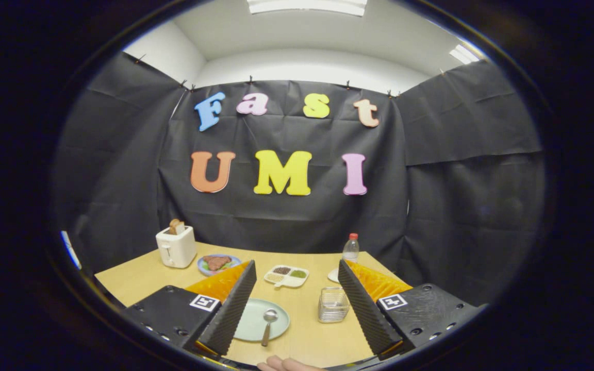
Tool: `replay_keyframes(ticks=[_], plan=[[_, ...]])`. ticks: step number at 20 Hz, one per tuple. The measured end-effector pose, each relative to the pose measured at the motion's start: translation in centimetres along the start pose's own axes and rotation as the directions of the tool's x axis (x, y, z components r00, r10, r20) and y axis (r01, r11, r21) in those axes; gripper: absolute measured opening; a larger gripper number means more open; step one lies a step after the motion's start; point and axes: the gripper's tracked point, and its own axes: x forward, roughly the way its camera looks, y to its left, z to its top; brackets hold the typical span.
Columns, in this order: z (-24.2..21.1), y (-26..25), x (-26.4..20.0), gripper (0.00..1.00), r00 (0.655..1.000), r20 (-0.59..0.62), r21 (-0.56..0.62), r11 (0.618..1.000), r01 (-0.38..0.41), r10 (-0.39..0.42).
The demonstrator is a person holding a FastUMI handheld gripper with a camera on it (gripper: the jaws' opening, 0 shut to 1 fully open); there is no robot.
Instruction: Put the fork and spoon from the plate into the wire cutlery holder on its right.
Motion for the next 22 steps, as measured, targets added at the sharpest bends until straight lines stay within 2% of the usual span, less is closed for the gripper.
replay_keyframes(ticks=[6, 10, 12, 18, 22], plan=[[-4.1, 1.2, 3.2, 0.95, 0.989, -0.150, -0.005, 1.000, -0.012, 0.011], [-8.3, 2.6, 5.5, 0.95, 0.961, -0.275, -0.017, 0.999, -0.034, 0.028], [-10.9, 3.6, 6.5, 0.96, 0.934, -0.354, -0.014, 0.998, -0.060, 0.052], [-17.1, 5.0, 9.2, 0.96, 0.822, -0.563, 0.005, 0.995, -0.103, 0.088], [-20.2, 6.4, 10.0, 0.96, 0.735, -0.667, 0.026, 0.990, -0.136, 0.118]])
